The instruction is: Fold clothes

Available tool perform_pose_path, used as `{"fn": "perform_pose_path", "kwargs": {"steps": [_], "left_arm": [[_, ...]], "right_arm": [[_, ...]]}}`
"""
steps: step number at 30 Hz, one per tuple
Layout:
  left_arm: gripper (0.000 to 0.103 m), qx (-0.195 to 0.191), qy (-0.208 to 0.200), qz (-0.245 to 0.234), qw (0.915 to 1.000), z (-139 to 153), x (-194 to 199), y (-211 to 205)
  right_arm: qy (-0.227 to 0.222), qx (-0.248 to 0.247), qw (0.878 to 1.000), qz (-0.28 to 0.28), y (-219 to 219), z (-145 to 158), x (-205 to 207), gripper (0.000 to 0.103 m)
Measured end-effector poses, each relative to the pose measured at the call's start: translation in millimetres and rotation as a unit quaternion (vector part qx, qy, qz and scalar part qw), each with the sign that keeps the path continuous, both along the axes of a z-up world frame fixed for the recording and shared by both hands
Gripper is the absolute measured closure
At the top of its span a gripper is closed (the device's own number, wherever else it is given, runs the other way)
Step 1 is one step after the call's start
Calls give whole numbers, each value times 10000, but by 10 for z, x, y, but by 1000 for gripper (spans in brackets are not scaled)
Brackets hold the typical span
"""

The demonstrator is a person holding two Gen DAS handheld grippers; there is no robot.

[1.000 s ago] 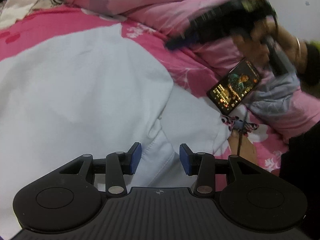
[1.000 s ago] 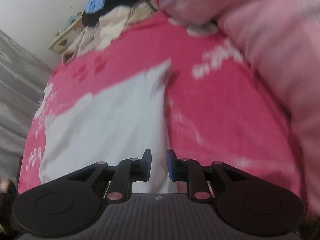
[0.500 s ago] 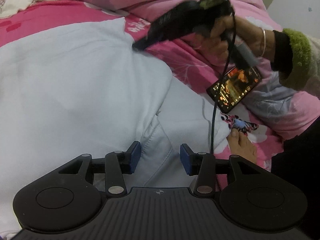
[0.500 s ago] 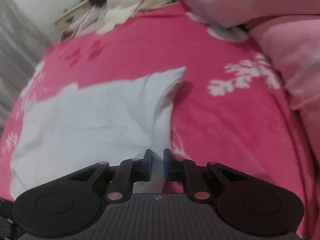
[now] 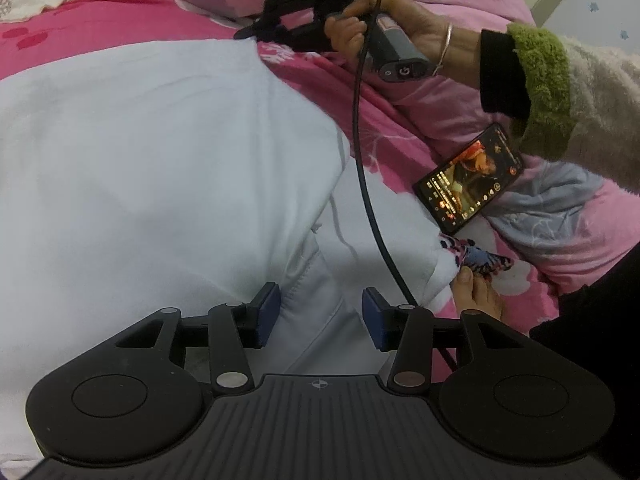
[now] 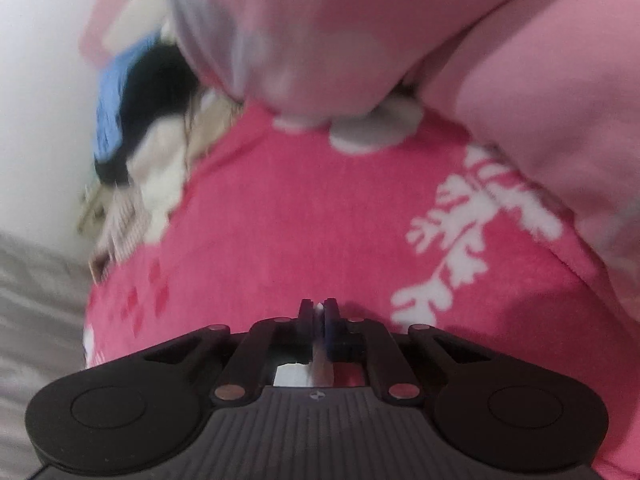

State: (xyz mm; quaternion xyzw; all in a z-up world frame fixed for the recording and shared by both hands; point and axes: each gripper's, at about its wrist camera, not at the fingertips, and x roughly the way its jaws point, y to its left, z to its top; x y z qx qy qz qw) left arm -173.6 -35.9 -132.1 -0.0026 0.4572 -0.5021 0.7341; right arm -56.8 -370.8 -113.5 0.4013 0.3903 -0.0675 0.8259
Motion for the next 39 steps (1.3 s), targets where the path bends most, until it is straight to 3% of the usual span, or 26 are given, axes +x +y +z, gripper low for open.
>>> {"fn": "perform_pose_path", "kwargs": {"steps": [7, 10, 12, 13, 14, 17, 20, 22, 25, 29, 33, 36, 39], "left_arm": [[58, -29, 53, 30, 10000, 2, 27, 38], [58, -25, 84, 72, 9999, 13, 38, 47], [58, -38, 120, 170, 9998, 37, 55, 72], [58, -70, 163, 263, 9995, 55, 77, 112], [58, -124, 230, 363, 9990, 73, 102, 158], [57, -312, 397, 688, 9963, 147, 165, 376], [47, -585, 498, 1043, 9916, 257, 231, 740], [47, -685, 403, 1360, 9875, 355, 296, 1036], [46, -729, 80, 2031, 9764, 480, 446, 1468], [46, -785, -224, 3020, 9498, 502, 818, 1814], [47, -727, -582, 3408, 9355, 456, 1295, 1810], [49, -652, -584, 3606, 9286, 326, 1632, 1823], [49, -236, -621, 4196, 9053, 116, 1851, 2004]], "right_arm": [[-34, 196, 9982, -558, -10, -130, -111, 97], [73, 266, 9973, -686, -38, -158, -112, 92], [98, 145, 9974, -693, -29, -100, -125, 80], [74, 16, 9978, -664, -23, -47, -146, 70], [44, -89, 9981, -612, -15, 4, -164, 68], [-35, -365, 9986, -377, 7, 168, -222, 68], [-115, -505, 9987, 16, 49, 335, -271, 68], [-192, -505, 9978, 372, 100, 445, -296, 68], [-337, -630, 9919, 1047, 292, 628, -343, 69], [-400, -881, 9755, 1978, 754, 766, -390, 72], [-341, -1249, 9523, 2765, 1303, 653, -350, 78], [-218, -1273, 9459, 2977, 1494, 508, -335, 81], [-19, -1391, 9473, 2887, 1478, 337, -338, 81]]}}
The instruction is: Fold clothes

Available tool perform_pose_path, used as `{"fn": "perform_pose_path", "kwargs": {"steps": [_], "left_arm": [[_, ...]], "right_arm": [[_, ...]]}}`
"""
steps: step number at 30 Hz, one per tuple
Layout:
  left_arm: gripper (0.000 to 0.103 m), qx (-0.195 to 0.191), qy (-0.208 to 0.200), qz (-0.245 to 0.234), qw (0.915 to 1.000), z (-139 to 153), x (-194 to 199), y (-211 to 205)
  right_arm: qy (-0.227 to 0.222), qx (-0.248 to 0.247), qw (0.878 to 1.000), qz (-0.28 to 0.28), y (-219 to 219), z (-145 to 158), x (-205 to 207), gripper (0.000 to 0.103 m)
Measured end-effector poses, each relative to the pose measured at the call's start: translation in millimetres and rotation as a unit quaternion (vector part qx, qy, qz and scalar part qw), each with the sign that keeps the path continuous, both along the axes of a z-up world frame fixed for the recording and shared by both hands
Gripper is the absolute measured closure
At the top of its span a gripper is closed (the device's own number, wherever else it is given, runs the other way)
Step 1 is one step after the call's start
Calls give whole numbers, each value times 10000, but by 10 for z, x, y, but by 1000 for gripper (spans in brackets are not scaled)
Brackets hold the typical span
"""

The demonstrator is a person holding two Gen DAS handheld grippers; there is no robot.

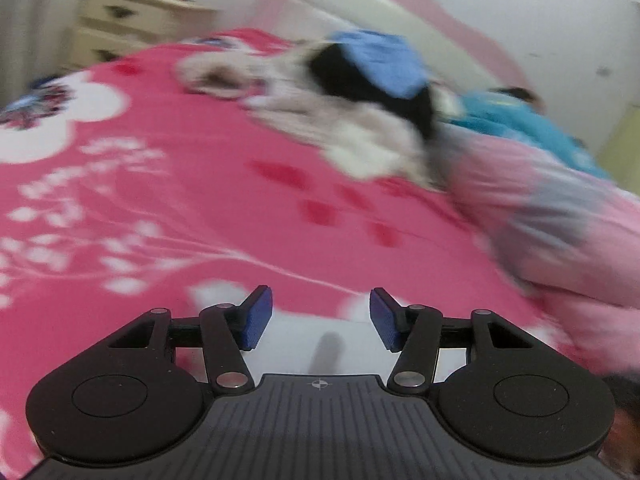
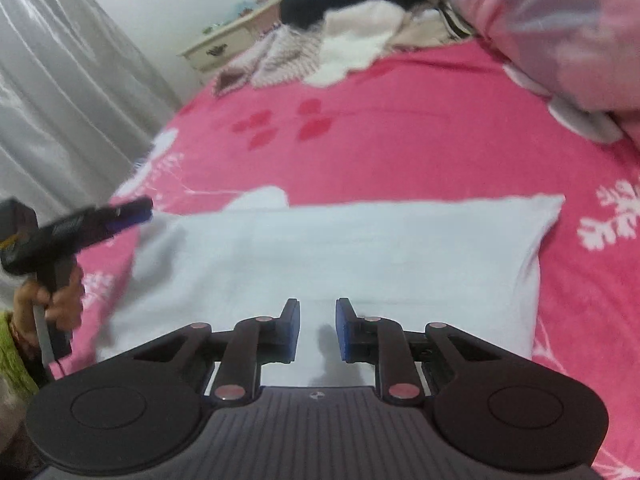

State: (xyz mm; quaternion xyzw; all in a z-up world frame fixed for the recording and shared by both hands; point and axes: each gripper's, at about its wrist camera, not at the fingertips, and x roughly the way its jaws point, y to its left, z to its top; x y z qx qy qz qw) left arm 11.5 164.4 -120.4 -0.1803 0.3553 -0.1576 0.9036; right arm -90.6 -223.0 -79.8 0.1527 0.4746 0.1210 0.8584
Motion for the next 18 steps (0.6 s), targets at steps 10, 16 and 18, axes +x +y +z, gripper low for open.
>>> {"fn": "perform_pose_path", "kwargs": {"steps": [10, 16, 18], "left_arm": [[51, -551, -85, 637, 9964, 67, -71, 456], [49, -455, -65, -216, 9987, 99, -4, 38], [50, -143, 222, -113, 9996, -78, 44, -14]], "right_arm": [[-205, -244, 9990, -318, -358, 130, -32, 83], [-740, -914, 9922, -419, -282, 133, 324, 83], [-587, -1163, 9894, -643, -381, 8, 395, 83]]}}
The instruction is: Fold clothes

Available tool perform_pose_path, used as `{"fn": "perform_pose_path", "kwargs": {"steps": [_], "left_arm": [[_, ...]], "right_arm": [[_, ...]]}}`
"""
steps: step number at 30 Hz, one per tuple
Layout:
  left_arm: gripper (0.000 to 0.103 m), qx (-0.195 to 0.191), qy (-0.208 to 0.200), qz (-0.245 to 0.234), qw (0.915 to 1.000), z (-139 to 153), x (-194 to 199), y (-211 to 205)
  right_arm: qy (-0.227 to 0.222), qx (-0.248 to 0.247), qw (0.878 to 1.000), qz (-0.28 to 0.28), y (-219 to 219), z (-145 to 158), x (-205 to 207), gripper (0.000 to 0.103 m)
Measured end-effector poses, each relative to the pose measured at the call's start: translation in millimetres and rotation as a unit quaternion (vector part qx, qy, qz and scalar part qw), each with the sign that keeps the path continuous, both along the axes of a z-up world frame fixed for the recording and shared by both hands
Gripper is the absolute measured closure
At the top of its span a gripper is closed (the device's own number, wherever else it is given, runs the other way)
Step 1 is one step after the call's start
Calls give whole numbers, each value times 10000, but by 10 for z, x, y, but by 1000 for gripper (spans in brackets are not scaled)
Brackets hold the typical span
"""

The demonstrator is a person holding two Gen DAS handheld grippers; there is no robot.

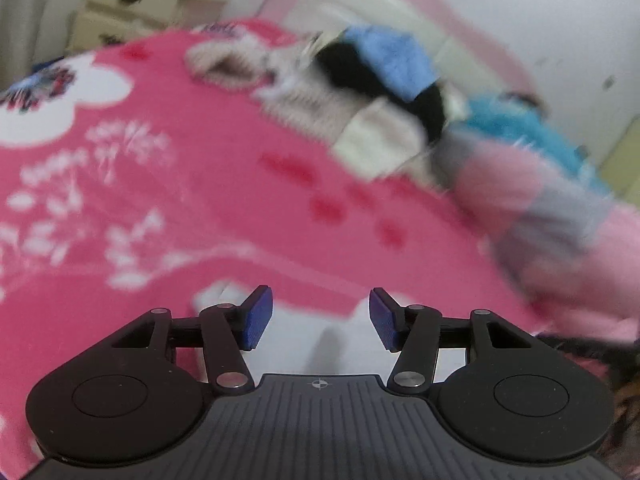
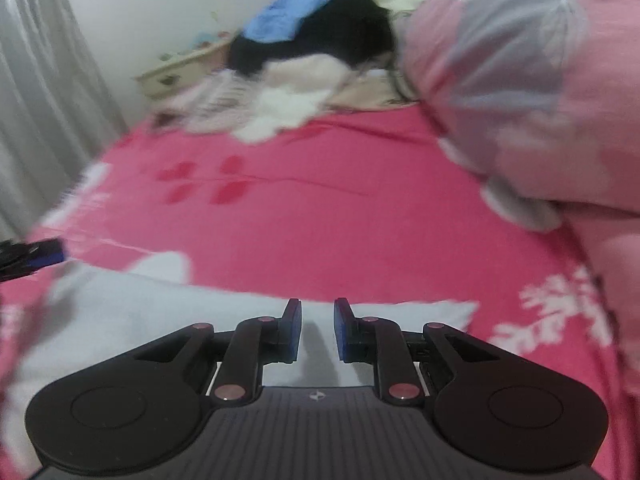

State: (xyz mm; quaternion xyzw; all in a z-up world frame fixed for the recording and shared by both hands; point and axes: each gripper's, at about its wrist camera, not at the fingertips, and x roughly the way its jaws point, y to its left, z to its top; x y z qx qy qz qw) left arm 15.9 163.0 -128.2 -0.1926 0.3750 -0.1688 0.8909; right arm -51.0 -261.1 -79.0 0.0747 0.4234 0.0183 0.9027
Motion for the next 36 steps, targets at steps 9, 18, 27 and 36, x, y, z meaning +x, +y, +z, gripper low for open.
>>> {"fn": "perform_pose_path", "kwargs": {"steps": [9, 18, 27, 36], "left_arm": [[49, 38, -104, 214, 9997, 229, -85, 258], [48, 661, 308, -751, 9945, 369, -708, -70], [46, 992, -245, -854, 9911, 731, -1270, -128], [47, 1893, 754, -539, 9775, 251, -1520, -397]], "right_arm": [[-194, 228, 9950, -957, -668, 325, -425, 83], [565, 505, 9943, 749, -31, 180, -996, 82], [152, 452, 9965, 681, 212, 455, -1844, 82], [86, -617, 9903, 1244, 913, 102, -2375, 82]]}}
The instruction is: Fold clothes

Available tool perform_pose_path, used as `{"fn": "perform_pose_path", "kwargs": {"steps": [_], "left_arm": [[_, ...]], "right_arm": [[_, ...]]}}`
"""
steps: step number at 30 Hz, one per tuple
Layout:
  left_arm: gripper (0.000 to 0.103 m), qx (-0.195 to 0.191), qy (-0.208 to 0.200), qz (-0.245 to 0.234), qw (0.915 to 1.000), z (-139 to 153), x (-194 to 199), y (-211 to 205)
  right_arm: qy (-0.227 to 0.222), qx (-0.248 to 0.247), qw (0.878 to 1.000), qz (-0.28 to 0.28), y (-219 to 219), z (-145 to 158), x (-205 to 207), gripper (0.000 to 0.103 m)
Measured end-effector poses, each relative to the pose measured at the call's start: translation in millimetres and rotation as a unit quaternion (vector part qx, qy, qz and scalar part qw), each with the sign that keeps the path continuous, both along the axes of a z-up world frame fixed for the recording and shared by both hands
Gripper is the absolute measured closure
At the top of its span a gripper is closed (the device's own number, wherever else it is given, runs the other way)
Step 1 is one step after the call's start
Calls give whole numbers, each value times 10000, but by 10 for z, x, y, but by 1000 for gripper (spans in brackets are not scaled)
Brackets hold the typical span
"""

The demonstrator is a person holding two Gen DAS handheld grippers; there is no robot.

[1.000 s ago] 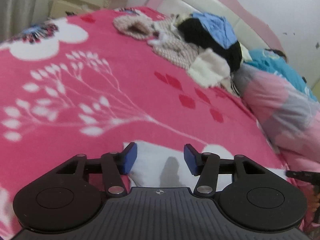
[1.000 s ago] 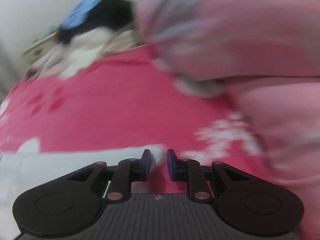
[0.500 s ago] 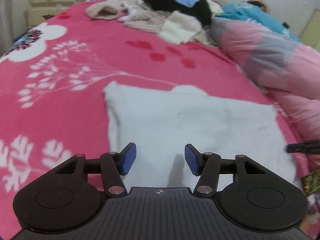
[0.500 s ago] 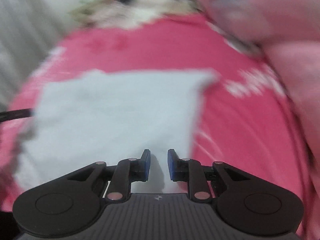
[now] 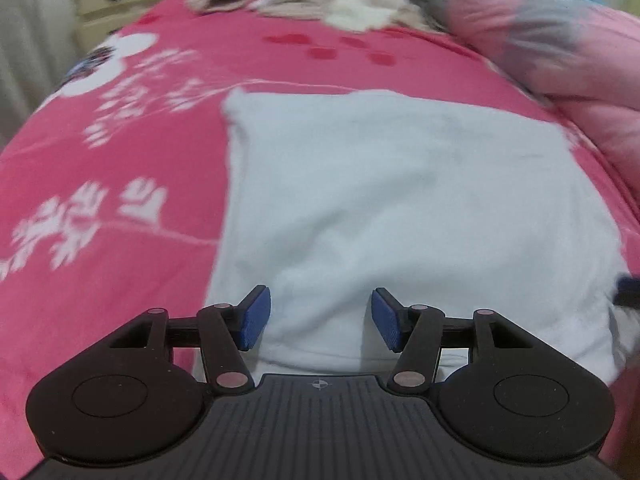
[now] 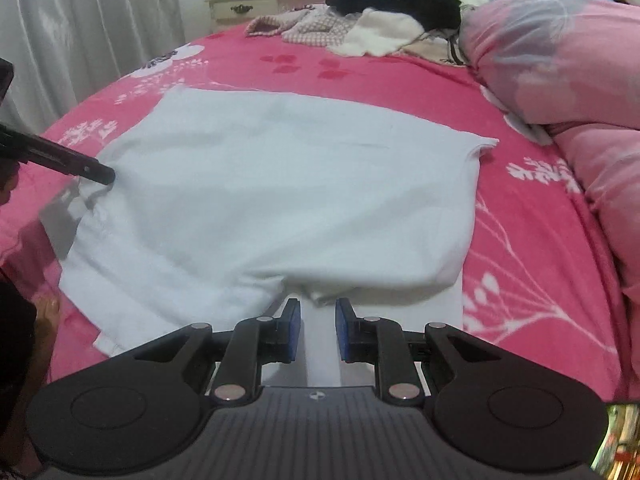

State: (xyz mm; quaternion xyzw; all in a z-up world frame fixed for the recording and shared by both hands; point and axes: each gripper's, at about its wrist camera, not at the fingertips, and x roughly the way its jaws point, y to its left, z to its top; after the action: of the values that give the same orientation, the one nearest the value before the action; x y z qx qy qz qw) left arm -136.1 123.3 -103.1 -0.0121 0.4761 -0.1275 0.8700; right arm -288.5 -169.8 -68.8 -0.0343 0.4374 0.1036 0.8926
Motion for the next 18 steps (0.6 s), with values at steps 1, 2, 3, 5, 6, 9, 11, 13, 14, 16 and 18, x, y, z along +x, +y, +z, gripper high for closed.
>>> {"fn": "perform_pose_path", "kwargs": {"steps": [1, 2, 3, 5, 6, 9, 11, 13, 14, 16, 18], "left_arm": [[47, -144, -24, 155, 9998, 26, 0, 31], [47, -265, -57, 307, 9992, 57, -5, 63], [46, -313, -92, 440, 9985, 89, -10, 85], [46, -197, -164, 560, 9981, 133, -18, 99], [46, -118, -201, 604, 9979, 156, -24, 102], [46, -163, -293, 789, 9963, 245, -54, 118], [45, -254, -324, 882, 9953, 277, -70, 137], [45, -295, -340, 939, 9946, 294, -73, 148], [45, -291, -332, 955, 9945, 294, -73, 149], [45, -328, -282, 991, 9941, 290, -73, 163], [45, -364, -271, 1015, 9938, 288, -95, 175]], "right_arm": [[-38, 55, 10000, 33, 3, 23, -36, 82], [-92, 59, 9999, 86, 14, 33, -38, 82], [-144, 53, 9998, 132, 23, 41, -41, 82], [-213, 88, 9996, 192, 42, 47, -37, 82], [-224, 141, 9994, 201, 54, 43, -24, 82], [-280, 250, 9990, 227, 95, 53, 24, 82], [-327, 255, 9988, 255, 118, 76, 33, 82], [-346, 278, 9987, 261, 125, 91, 46, 82], [-335, 287, 9987, 250, 126, 90, 51, 82], [-307, 298, 9988, 232, 130, 84, 60, 82], [-278, 309, 9989, 227, 136, 76, 70, 82]]}}
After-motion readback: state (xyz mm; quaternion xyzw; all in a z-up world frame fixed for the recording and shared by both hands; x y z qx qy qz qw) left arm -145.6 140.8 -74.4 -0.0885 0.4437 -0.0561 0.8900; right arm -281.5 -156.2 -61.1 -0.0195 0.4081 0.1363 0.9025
